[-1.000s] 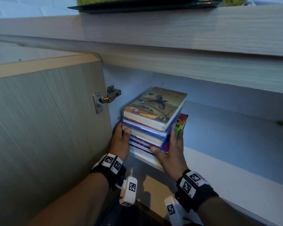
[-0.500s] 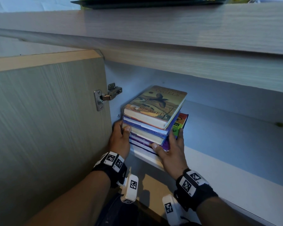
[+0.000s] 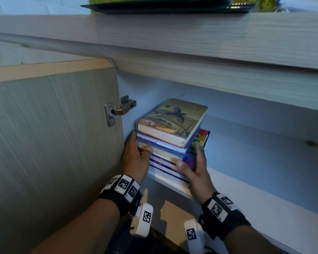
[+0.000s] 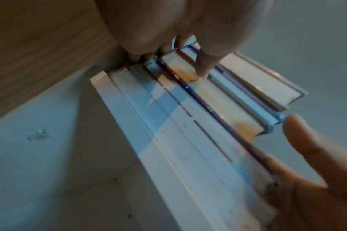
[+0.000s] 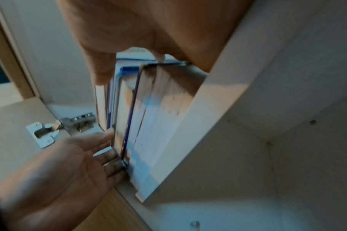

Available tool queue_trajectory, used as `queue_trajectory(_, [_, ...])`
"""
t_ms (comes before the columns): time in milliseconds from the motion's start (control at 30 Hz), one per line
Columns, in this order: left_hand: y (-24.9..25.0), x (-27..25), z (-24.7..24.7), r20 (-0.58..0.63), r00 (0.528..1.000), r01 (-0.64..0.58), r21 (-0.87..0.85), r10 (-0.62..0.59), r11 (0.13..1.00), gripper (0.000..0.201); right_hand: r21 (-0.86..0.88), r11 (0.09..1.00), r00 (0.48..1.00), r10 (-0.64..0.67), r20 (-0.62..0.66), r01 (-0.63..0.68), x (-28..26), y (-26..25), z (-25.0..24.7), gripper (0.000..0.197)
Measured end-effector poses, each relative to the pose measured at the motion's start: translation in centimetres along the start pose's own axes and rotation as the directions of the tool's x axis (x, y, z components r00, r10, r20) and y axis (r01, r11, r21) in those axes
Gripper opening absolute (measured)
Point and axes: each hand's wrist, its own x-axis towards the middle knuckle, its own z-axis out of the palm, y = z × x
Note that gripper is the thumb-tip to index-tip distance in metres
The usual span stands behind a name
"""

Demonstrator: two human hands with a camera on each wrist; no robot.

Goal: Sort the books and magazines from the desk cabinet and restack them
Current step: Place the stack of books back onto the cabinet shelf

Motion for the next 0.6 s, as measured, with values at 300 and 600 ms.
queue_trajectory(300, [3.1,-0.1,0.2,-0.038,0.998,-0.044,0.195,0.052,0.98,0.074,-0.34,0.898,0.96,-0.269,0.079,0.279,1.2,-5.2,-1.8,0.077])
queue_trajectory(600, [1.5,-2.1,0.4,-0.054,0.999,0.0,0.189,0.01,0.982,0.08,-0.197,0.978,0.997,-0.073,-0.012,0.069,0.2,-2.3,-2.9,0.085])
